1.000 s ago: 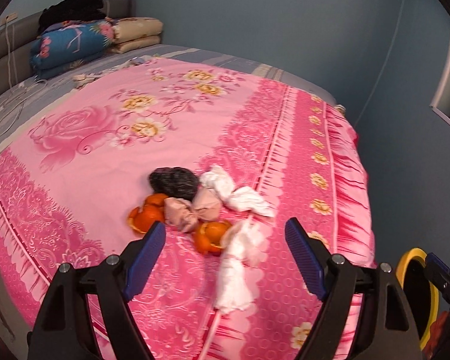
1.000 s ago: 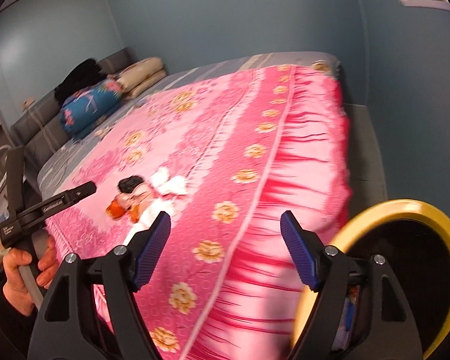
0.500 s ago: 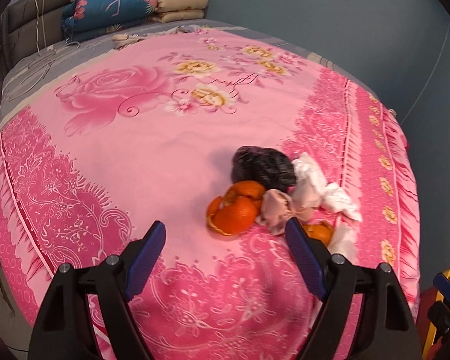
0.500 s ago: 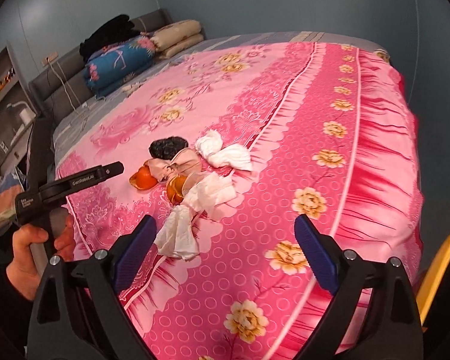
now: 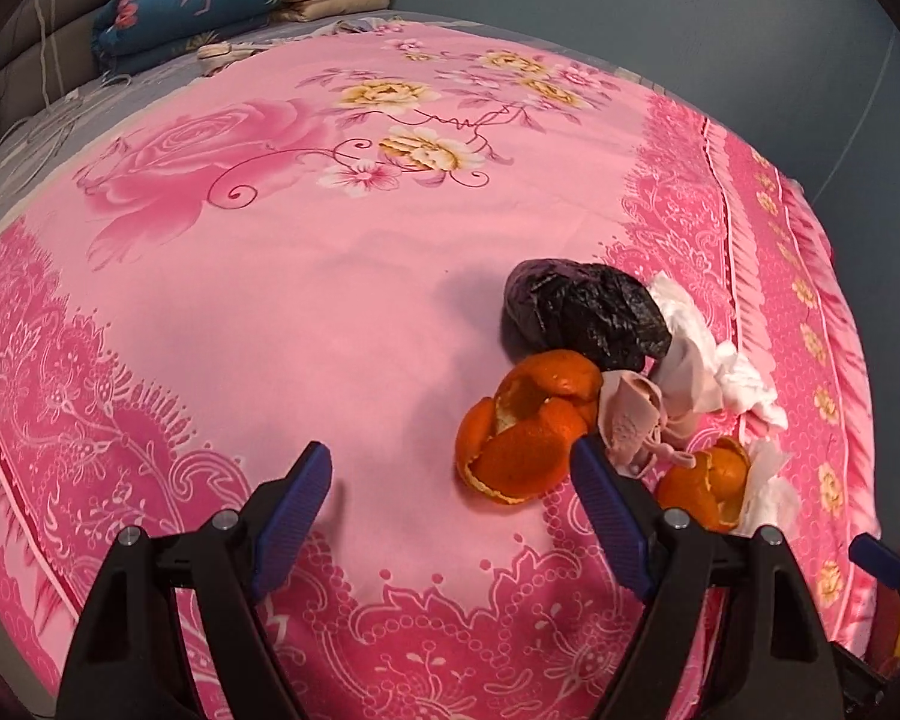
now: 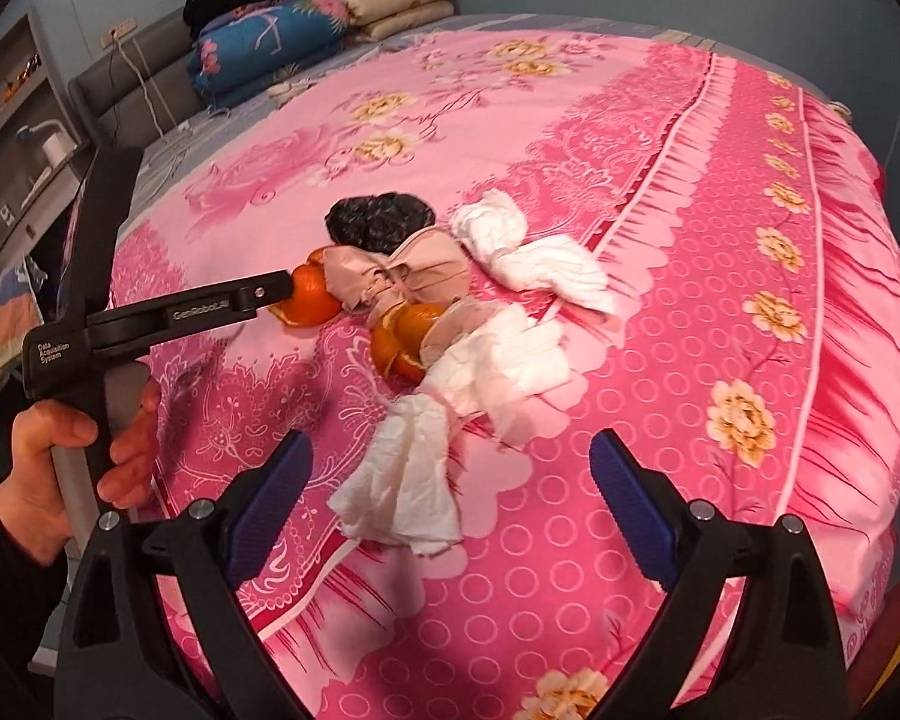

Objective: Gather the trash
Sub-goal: 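Move both tools back to the pile toward the orange peel and white tissue, then grasp the orange peel with the left gripper while the right grasps a white tissue, lift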

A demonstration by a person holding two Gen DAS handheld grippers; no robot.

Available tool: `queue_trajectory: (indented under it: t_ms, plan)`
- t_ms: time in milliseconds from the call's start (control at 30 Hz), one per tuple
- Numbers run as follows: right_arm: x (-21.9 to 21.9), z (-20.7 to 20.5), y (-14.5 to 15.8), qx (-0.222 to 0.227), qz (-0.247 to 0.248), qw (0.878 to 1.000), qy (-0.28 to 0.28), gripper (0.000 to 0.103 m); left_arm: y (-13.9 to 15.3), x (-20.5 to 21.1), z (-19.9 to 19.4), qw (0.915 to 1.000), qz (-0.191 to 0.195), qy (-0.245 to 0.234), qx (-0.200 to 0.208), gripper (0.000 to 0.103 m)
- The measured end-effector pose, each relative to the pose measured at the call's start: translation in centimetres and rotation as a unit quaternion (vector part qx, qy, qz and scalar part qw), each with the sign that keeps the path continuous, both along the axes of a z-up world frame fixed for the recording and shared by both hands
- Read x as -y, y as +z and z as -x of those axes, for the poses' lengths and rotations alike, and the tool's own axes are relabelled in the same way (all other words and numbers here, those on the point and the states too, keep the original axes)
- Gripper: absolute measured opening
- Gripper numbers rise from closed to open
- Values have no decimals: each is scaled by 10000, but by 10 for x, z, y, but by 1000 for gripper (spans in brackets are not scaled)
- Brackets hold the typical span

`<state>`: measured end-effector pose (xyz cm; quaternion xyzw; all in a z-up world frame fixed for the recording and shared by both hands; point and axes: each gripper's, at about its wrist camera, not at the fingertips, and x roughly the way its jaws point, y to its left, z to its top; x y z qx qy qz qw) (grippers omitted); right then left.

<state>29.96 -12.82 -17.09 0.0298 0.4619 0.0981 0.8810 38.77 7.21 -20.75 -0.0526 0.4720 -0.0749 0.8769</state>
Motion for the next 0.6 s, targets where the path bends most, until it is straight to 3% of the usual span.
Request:
queue_trajectory:
  t_ms: [200,467,600]
  plan:
    - [-12,-11,-14,-178,161,9997,53,83,-10,5,-18,9995,201,-222,-87,76]
    - [-12,-23,-33,-506,180,9986,9,64,-25,27,-18,9967,291,-730,-214,48]
    - [-11,-25,-42,-704,82,9975,11,44,-24,24,-19,9961,480,-697,-235,34]
